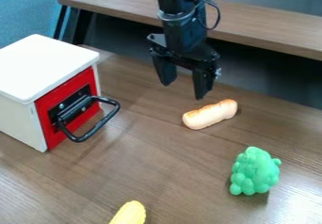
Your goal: Open the drawer
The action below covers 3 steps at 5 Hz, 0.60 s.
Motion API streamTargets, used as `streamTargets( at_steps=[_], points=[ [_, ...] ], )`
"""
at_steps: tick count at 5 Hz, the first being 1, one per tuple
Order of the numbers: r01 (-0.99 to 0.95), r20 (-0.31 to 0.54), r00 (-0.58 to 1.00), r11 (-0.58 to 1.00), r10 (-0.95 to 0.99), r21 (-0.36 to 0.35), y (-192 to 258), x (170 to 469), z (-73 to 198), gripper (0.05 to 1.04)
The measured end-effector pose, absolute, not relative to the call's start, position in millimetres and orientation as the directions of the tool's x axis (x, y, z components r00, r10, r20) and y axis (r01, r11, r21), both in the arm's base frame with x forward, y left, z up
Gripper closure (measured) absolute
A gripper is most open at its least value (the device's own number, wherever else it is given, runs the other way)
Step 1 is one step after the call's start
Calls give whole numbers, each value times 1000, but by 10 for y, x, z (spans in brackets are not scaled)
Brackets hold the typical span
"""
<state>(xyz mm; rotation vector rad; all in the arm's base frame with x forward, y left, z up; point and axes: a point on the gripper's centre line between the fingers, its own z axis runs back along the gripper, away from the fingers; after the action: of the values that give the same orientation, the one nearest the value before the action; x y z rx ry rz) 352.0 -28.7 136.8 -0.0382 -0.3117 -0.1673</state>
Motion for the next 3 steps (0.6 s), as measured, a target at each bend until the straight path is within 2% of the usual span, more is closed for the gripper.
streamTargets(
  at_steps=[3],
  points=[
    [131, 224, 967, 991, -122, -25, -127, 3372, 1075, 84]
  ],
)
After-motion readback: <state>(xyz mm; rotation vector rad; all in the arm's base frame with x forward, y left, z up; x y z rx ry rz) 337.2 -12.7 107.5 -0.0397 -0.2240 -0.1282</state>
